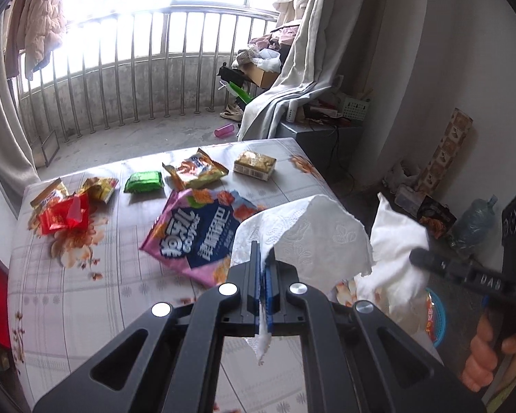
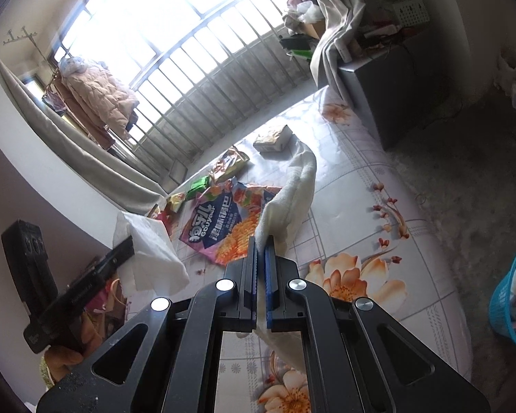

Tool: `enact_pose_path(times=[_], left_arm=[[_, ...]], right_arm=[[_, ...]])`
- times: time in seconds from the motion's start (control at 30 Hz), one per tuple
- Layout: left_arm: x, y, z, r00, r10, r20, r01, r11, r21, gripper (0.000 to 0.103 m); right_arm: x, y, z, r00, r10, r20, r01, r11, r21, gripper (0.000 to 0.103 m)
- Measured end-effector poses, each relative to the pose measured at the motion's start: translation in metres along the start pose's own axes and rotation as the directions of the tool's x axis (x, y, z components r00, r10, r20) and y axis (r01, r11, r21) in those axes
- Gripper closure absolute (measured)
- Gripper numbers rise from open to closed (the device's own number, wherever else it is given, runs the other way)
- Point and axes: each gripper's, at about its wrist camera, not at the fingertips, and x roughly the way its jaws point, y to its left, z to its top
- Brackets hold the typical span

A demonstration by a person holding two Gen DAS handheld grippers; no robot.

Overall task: Collect trash
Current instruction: 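Carry the tissue with the left gripper while the right gripper carries the glove to the wastebasket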

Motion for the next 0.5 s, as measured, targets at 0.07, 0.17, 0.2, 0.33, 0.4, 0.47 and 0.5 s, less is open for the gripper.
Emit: enact_pose_path(times=[0.07, 0.17, 0.2, 0.33, 0.4, 0.47, 0.5], left_arm=[[-0.006, -0.005, -0.01, 1.0, 0.003, -0.01, -0.003, 1.0, 0.009, 0.101], [-0.013, -0.011, -0.024, 1.0, 0.0, -0.021, 0.001, 1.0, 0.028, 0.101], [-0.015, -0.014, -0.03, 1.0, 0.0, -0.027, 0.001, 0.999, 0.035, 0.101], [-0.022, -0.021, -0.047, 0.999, -0.008, -0.052, 0.01, 0.999, 0.043, 0.101], [-0.024, -0.024, -0.055, 0.998, -0.013, -0.063, 0.016, 0.999, 0.047, 0.101], [-0.027, -0.027, -0.061, 0.998, -0.01, -0.068, 0.013, 0.999, 0.053, 0.101], [-0.027, -0.029, -0.062, 0.998, -0.01, -0.069, 0.013, 0.998, 0.056, 0.101]], right_arm=[[-0.004, 0.002, -0.002, 1.0, 0.0, 0.002, 0.0, 1.0, -0.005, 0.101], [-0.012, 0.005, -0.006, 1.0, -0.003, 0.007, 0.003, 1.0, -0.012, 0.101], [-0.013, 0.005, -0.006, 1.0, -0.005, 0.007, 0.005, 1.0, -0.014, 0.101], [-0.022, 0.009, -0.013, 1.0, -0.017, 0.008, 0.017, 1.0, -0.025, 0.101], [-0.025, 0.009, -0.017, 1.0, -0.02, 0.006, 0.02, 0.999, -0.028, 0.101], [-0.029, 0.009, -0.022, 1.0, -0.024, 0.003, 0.024, 0.999, -0.028, 0.101], [-0.031, 0.009, -0.024, 1.0, -0.024, 0.0, 0.024, 0.999, -0.027, 0.101]])
